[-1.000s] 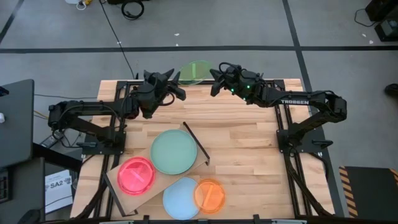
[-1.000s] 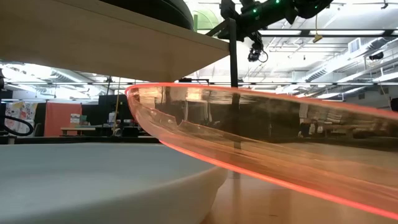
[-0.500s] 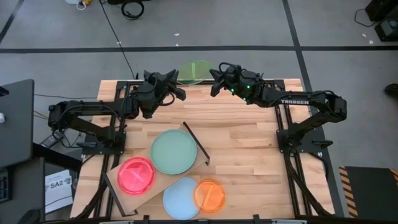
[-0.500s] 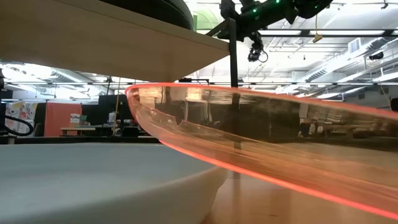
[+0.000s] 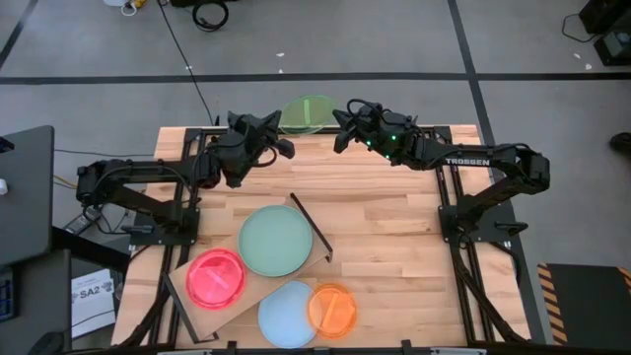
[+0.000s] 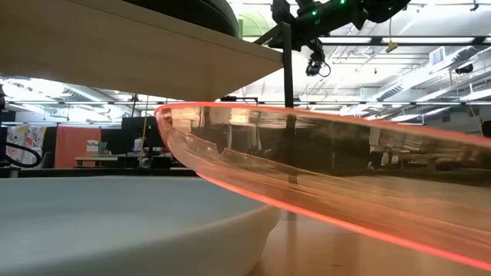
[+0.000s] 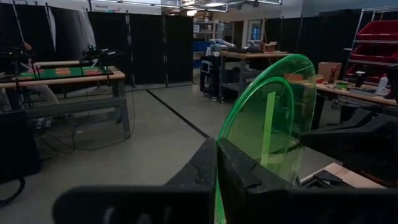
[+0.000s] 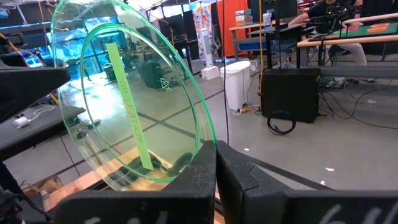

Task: Place and stack plates onto a shelf
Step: Stack the green plate on top of the pink plate on the shelf, then stack the orange plate on top of the green plate on the shelf

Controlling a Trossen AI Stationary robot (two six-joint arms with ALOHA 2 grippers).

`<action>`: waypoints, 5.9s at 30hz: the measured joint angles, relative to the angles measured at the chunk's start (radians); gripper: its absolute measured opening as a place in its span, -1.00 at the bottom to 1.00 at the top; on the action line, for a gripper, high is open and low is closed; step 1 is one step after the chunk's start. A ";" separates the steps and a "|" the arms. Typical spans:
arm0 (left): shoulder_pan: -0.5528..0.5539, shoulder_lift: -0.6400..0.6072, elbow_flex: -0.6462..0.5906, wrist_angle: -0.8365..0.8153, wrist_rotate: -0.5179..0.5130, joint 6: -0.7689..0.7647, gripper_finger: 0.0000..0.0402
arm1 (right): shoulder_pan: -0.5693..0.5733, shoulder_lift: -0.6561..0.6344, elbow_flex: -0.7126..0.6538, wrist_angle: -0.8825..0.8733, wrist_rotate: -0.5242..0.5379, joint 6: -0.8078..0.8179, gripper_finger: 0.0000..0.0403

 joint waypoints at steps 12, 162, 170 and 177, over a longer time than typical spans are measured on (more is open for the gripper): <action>0.000 0.000 0.000 0.000 0.000 0.000 -0.96 | 0.000 0.000 0.000 0.000 0.000 -0.001 -0.91; -0.657 -0.225 0.094 -1.606 0.957 -1.068 -0.02 | -0.011 -0.262 0.000 -0.608 -0.081 -0.030 -0.19; -0.657 -0.225 0.094 -1.590 0.937 -1.066 -0.01 | -0.007 -0.262 -0.002 -0.606 -0.346 0.033 -0.19; -0.657 -0.225 0.094 -1.586 0.935 -1.064 -0.01 | 0.074 -0.261 -0.073 -0.607 -0.575 0.181 -0.19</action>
